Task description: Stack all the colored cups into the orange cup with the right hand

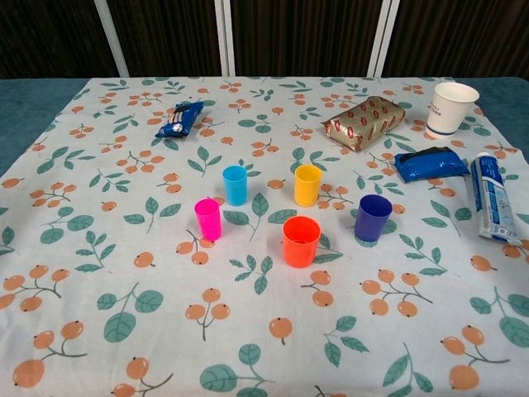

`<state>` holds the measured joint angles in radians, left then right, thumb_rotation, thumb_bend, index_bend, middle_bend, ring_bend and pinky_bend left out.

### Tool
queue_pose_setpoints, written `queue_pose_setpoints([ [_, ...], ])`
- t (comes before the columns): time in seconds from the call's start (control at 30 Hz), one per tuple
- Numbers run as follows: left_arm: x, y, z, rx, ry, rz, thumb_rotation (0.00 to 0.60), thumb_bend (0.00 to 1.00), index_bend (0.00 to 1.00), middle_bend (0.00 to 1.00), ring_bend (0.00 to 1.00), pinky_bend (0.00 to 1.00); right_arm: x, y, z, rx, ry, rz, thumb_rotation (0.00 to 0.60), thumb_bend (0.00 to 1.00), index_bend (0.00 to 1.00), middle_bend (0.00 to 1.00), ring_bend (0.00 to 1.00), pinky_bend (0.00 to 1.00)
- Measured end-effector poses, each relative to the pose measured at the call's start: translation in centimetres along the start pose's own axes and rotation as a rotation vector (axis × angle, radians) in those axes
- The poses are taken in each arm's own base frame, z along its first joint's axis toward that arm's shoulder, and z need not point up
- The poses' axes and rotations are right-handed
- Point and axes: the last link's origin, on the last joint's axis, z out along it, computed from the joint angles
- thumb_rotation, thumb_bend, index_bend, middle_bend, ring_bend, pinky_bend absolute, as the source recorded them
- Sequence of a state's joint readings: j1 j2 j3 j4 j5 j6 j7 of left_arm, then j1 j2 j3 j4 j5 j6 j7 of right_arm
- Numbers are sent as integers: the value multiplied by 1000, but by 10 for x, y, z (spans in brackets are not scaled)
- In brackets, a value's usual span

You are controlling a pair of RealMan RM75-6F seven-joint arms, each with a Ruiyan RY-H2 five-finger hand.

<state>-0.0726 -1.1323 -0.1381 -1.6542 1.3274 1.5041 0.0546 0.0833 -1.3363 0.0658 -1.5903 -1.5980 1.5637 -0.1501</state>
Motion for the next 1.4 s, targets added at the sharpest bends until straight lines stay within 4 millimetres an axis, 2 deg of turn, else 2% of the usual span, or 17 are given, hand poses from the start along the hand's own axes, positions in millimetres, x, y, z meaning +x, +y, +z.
queue_pose_setpoints([
  [0.63,-2,5,-3,-10,1,10,600,122,37,9,0,0,3,4,-3,-1,-50,53,600,405,29,0,0,61],
  [1.0,2,3,-4,-9,17,-8,600,122,36,7,0,0,-1,-6,-3,46,-152,121,600,396,14,0,0,60],
  [1.13,-1,6,-5,-20,11,-3,600,122,35,7,0,0,1,-13,11,94,-227,142,600,383,6,0,0,57],
  [1.23,-1,8,-6,-27,11,4,600,123,35,7,0,0,2,-22,30,137,-275,118,600,383,6,0,0,57],
  [1.4,-4,8,-5,-18,5,9,600,122,35,7,0,0,0,-49,61,192,-357,101,600,383,56,0,0,58],
])
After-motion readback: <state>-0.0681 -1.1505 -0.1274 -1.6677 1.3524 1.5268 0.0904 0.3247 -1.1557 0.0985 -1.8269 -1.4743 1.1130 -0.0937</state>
